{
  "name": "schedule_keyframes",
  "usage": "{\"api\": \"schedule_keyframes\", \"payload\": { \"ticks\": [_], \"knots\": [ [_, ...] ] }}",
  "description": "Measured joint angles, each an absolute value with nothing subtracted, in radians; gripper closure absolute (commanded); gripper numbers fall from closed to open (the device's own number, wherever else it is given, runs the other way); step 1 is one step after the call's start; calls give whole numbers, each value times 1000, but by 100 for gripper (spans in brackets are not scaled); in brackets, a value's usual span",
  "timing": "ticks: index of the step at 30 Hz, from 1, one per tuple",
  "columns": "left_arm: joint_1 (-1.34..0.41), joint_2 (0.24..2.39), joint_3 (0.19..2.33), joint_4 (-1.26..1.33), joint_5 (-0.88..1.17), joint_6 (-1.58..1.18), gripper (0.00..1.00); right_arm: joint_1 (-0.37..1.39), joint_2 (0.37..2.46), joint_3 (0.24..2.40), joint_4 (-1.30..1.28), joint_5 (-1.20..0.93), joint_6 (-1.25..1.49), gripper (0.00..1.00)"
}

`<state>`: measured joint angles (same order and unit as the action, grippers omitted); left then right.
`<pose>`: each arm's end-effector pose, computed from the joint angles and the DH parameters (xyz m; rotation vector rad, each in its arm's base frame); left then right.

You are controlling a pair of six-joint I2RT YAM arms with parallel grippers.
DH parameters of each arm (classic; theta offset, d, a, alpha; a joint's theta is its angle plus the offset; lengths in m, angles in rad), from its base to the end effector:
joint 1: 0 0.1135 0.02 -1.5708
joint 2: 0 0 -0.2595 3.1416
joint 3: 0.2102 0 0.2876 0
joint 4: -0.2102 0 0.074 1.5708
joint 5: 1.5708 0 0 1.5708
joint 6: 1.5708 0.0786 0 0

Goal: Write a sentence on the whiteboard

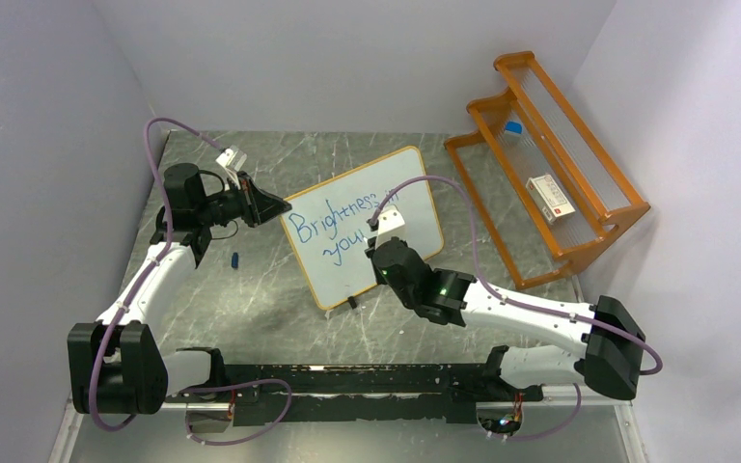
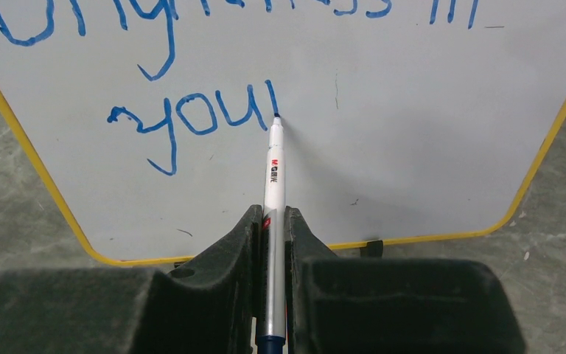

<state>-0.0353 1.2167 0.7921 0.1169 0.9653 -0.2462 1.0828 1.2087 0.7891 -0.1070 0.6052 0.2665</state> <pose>0.3217 -0.0760 0.2597 0.4844 1.8167 -1.0910 0.1939 0.2699 0.2267 -0.4577 1.9512 0.2280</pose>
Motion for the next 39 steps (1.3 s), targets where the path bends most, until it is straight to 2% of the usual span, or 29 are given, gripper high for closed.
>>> {"api": "schedule_keyframes", "payload": {
  "ticks": [39],
  "knots": [
    [-35, 1221, 795, 116, 965, -247, 95, 1083, 1203, 783, -117, 598, 262, 100]
  ]
}}
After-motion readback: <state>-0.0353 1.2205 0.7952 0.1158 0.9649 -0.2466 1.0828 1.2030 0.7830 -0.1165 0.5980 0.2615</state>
